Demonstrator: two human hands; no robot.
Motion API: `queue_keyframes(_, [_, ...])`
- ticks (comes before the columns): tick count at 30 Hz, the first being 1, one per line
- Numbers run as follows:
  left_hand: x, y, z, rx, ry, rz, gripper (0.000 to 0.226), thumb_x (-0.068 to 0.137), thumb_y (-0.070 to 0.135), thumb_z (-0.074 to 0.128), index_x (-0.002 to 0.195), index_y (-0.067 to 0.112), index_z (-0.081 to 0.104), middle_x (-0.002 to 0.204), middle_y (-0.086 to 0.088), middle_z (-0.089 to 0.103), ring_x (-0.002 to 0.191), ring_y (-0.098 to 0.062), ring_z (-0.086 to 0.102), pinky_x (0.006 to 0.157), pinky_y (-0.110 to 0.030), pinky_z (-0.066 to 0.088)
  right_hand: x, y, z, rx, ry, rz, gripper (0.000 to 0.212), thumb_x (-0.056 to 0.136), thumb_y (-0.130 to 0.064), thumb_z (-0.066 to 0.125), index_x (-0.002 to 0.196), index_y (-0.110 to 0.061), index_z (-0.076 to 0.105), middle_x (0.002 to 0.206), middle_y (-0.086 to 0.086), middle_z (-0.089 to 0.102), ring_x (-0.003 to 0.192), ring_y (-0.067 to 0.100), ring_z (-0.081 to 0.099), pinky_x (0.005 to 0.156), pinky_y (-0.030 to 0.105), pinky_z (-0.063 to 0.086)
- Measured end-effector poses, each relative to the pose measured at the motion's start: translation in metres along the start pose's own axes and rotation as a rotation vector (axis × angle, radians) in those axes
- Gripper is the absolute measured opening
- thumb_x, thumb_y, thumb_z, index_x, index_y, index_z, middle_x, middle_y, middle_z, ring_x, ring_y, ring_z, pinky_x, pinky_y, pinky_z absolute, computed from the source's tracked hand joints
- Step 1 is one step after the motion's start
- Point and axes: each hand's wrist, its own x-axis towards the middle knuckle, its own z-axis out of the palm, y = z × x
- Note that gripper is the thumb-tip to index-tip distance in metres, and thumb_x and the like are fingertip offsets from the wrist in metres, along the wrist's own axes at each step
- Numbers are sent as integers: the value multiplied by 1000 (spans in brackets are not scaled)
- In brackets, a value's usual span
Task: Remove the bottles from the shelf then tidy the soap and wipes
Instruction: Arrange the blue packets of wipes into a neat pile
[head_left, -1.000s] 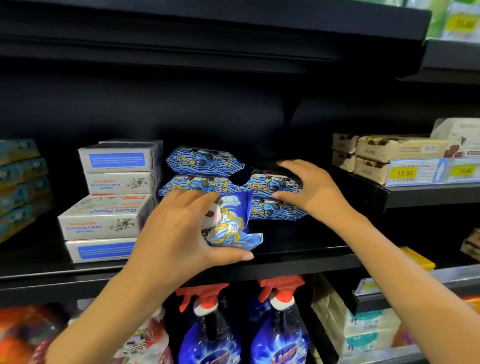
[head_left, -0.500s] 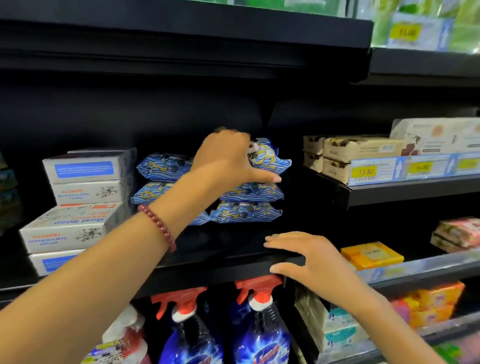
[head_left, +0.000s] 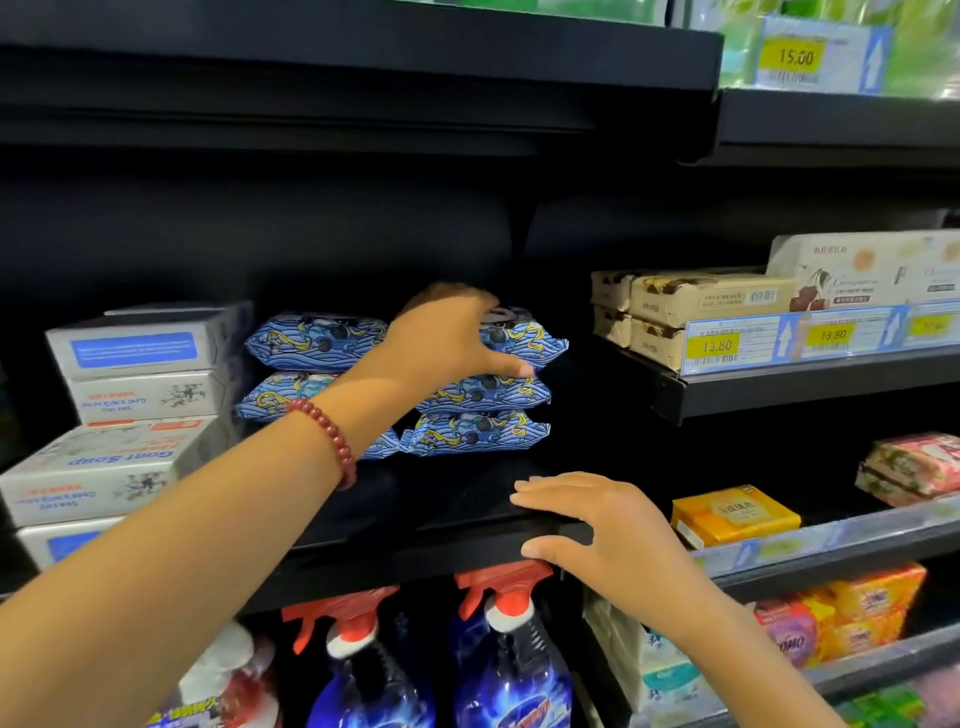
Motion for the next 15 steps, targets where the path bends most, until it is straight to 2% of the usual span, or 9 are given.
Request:
queue_keyframes(2, [-15,-4,-1,-60,74,32,83,68,62,71,136,18,49,134,0,55,123,-20,50,99,-34,44,-1,0,0,1,0,1,44,80,-38,69,123,-40,57,124,-31,50,120,-17,36,97,-1,21])
queue_keyframes(6, [-40,-12,3,-122,245,78,61,79,43,71,131,16,55,129,-2,60,121,-21,51,99,-30,39,-1,-1,1,-6,10,-2,44,81,-37,69,123,-39,58,125,-29,51,122,-14,37,101,3,23])
queue_keyframes(15, [-42,-12,15,-144,322,68,53,85,34,68,131,11,55,130,-7,59,123,-24,51,101,-31,39,-1,-2,1,-12,24,-15,44,80,-36,70,123,-37,58,127,-26,52,123,-11,39,105,11,28])
